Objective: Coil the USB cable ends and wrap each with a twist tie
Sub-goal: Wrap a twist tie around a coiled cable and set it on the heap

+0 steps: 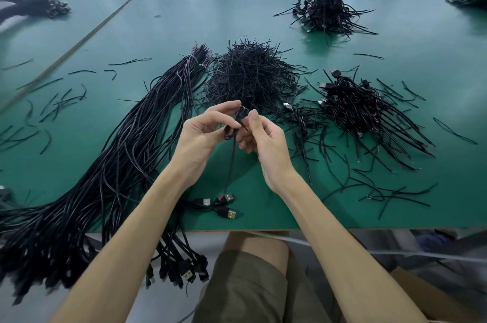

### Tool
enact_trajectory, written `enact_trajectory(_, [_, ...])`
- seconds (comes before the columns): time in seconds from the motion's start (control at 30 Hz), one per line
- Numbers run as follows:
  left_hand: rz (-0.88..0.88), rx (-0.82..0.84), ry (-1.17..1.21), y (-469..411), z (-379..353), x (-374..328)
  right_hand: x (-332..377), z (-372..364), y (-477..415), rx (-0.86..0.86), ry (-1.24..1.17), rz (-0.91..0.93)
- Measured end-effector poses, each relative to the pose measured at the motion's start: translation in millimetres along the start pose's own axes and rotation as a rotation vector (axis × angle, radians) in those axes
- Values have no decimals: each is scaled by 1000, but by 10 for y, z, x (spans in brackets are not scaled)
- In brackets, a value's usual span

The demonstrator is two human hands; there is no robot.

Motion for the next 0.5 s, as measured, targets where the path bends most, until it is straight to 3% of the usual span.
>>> enact_trajectory(0.13, [2, 23, -123, 6, -62, 15, -19, 4, -14, 7, 0, -9])
enact_trajectory(0.5, [62, 26, -83, -29, -78, 97, 13, 170, -38, -146, -32, -195])
Point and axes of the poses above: each hand's wrist, its own y-axis away from the middle knuckle, its own z-axis out of the back of the hand, x = y × z, the point moved 7 cm from there along -y, towards the middle knuckle, and after that the axes turned 11 degrees about z, right-handed, at the moved point
